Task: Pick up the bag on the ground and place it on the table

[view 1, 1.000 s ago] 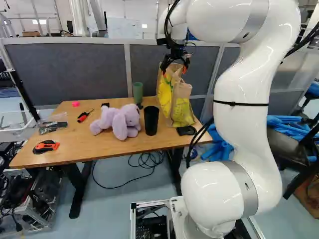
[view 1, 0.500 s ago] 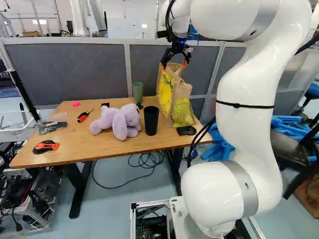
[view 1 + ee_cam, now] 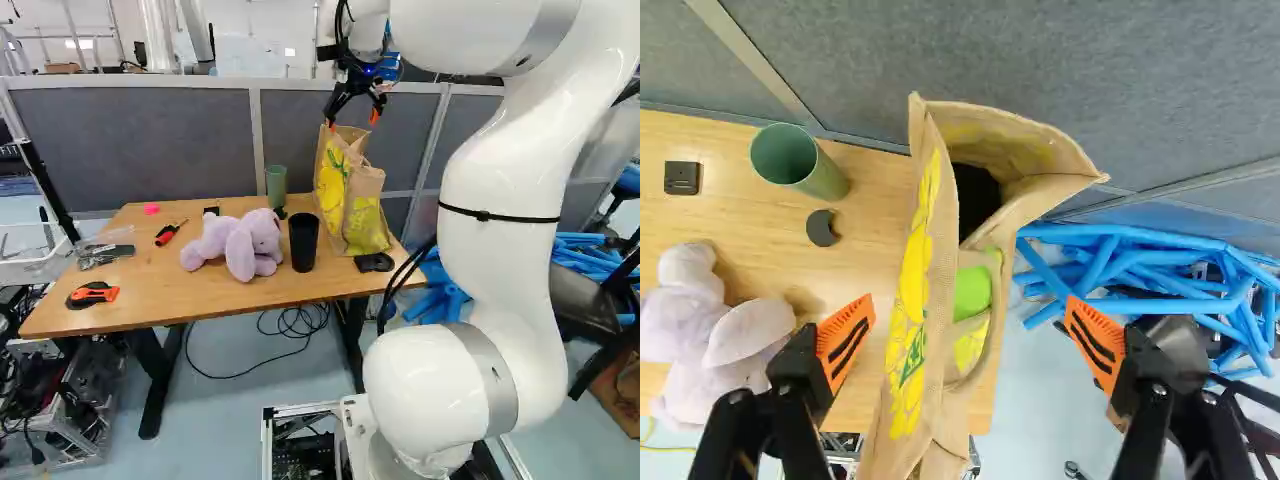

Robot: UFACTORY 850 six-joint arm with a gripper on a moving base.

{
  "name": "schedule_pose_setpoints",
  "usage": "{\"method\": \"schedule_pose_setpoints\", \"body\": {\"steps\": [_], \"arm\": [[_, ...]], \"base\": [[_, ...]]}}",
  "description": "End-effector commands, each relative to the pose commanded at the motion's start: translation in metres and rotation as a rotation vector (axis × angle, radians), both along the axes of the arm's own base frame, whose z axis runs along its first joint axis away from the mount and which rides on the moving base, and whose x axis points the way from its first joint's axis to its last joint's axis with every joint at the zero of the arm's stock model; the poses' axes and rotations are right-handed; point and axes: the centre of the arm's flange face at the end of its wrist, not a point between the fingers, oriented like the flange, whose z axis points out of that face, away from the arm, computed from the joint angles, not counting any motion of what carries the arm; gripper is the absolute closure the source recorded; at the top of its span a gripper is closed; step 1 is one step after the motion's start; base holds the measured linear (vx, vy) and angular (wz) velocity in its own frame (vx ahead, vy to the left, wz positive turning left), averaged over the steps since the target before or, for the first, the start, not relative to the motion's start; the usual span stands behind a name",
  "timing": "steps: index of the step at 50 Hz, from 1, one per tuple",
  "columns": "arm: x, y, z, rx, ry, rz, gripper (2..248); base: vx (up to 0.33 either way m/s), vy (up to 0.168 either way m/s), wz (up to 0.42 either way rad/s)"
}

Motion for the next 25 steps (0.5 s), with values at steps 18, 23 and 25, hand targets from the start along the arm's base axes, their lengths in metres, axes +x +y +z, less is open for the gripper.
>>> {"method": "schedule_pose_setpoints", "body": {"steps": [18,23,25], "arm": [[-0.01,0.0,0.024,0.0,-0.044,0.0,3],[-0.012,0.0,0.029,0.0,-0.054,0.0,3],[-0.012,0.0,0.03,0.0,-0.056,0.0,3]], "base": [[0.0,0.0,0.0],[0.0,0.0,0.0],[0.0,0.0,0.0]]}}
